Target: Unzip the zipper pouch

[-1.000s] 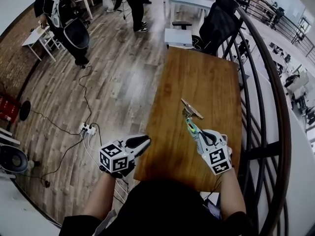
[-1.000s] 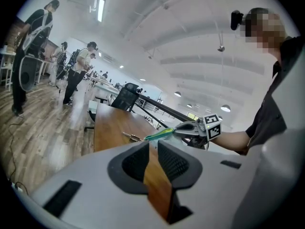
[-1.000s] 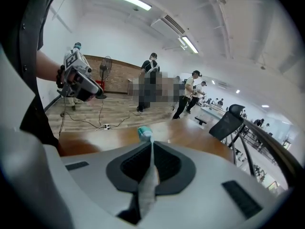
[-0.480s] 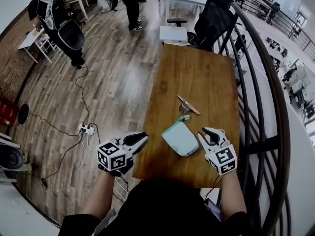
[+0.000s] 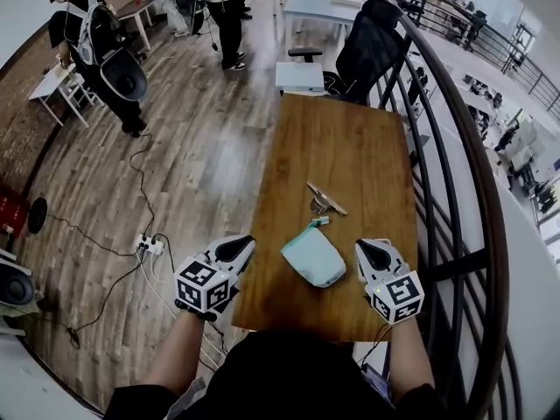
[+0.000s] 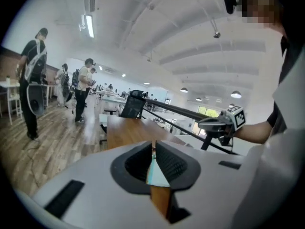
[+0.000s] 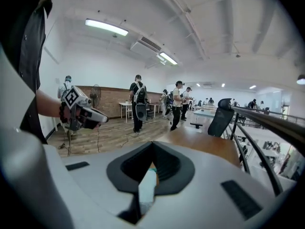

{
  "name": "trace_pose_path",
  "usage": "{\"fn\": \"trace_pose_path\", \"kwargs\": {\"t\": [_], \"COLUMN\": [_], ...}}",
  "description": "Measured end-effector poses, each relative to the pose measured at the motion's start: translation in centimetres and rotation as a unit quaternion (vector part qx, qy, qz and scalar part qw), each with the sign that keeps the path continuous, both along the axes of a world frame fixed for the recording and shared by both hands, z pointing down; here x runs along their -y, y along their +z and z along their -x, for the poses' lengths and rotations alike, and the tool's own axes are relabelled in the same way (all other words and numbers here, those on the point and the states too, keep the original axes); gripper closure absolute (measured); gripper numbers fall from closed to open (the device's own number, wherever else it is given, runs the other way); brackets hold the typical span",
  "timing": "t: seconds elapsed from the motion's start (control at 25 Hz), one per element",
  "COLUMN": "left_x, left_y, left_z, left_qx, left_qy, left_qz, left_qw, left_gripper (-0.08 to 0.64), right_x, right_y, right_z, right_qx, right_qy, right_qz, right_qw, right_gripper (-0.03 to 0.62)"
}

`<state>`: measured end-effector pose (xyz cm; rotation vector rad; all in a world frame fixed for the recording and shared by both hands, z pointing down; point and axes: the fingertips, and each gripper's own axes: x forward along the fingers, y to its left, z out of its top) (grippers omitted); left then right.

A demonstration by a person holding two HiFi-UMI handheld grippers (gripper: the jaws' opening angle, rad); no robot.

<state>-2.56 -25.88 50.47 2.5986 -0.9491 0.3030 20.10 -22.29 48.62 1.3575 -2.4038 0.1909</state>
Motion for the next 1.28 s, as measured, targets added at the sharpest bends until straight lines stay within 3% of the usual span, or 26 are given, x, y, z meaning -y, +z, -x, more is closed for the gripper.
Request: {"fn": "trace_pose_path", "kwargs": {"t": [0.08,0.2,0.32,0.64,0.8,0.96,1.12,1.28], "left_x": [0.6,0.8,0.8,0.1,0.0,0.0,-0.3,-0.8], "left_y": [-1.0,-2.8,-4.4,-6.2,-6.2,-5.9,-5.6,-5.2], "left_z": [0.7,1.3,1.3,1.7,1.7,1.6,0.9,0.0], "left_qx": [0.013,-0.006,-0.03,-0.073,-0.086,-0.077,-0.071,-0.063], "left_qy": [-0.019,-0.031,-0.039,-0.05,-0.049,-0.057,-0.043,-0.03], "left_qz": [-0.027,-0.058,-0.084,-0.085,-0.081,-0.085,-0.08,-0.075], "left_qw": [0.9994,0.9978,0.9953,0.9925,0.9919,0.9918,0.9934,0.9947], "left_gripper": [0.528,0.532,0.534,0.534,0.534,0.534,0.534,0.534], "right_x": [0.0,0.0,0.3,-0.5,-0.8,-1.0,-1.4,-1.8], "right_y": [-0.9,-2.2,-3.9,-6.4,-6.3,-5.6,-5.0,-4.4], "right_z": [0.3,0.2,-1.1,-1.8,-1.9,-2.5,-3.1,-3.4], "right_qx": [0.06,0.155,0.206,0.26,0.259,0.261,0.312,0.29], "right_qy": [0.008,0.029,0.054,0.068,0.075,0.084,0.086,0.09], "right_qz": [0.007,0.009,-0.016,-0.05,-0.048,-0.044,-0.024,-0.024], "right_qw": [0.998,0.987,0.977,0.962,0.962,0.961,0.946,0.953], "right_gripper": [0.595,0.597,0.598,0.6,0.598,0.598,0.598,0.6]}}
